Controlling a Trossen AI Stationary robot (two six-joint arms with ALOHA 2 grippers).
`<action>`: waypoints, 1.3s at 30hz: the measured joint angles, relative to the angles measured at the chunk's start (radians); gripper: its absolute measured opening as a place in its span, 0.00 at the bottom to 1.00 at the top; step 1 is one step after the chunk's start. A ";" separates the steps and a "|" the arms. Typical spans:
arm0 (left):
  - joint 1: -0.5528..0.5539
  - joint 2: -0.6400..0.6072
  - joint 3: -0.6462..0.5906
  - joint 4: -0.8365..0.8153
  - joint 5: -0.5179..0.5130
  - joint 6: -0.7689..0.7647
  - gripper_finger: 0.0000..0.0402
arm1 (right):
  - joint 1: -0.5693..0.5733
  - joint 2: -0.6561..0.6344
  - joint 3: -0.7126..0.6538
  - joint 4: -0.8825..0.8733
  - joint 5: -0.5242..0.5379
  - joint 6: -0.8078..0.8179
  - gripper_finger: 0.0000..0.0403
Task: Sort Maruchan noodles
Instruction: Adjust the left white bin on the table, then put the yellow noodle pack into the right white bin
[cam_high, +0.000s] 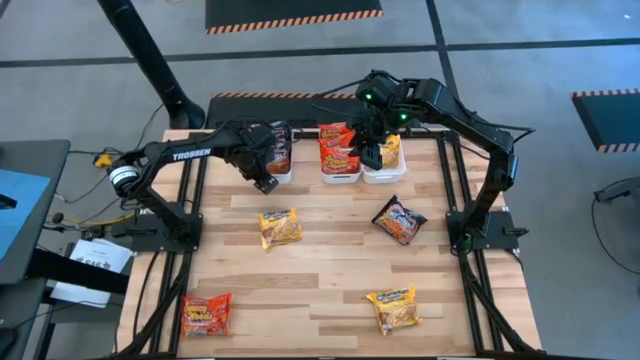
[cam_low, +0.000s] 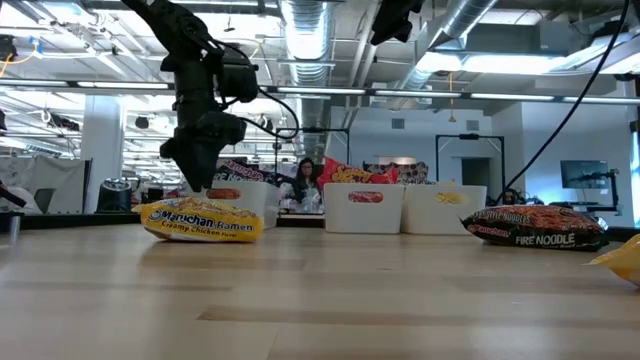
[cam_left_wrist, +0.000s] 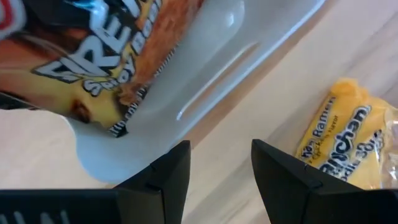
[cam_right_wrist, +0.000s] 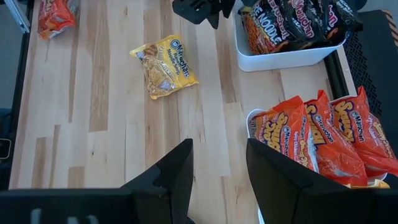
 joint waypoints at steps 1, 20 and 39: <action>0.000 0.000 0.000 0.000 0.024 -0.001 0.41 | 0.000 0.000 0.000 -0.001 0.000 0.000 0.43; -0.133 -0.330 0.000 -0.005 0.137 -0.111 0.41 | 0.031 0.000 0.000 -0.170 0.000 0.113 0.43; -0.268 -0.544 0.000 -0.126 0.139 -0.127 0.41 | 0.361 0.000 0.000 -0.265 -0.008 0.498 0.55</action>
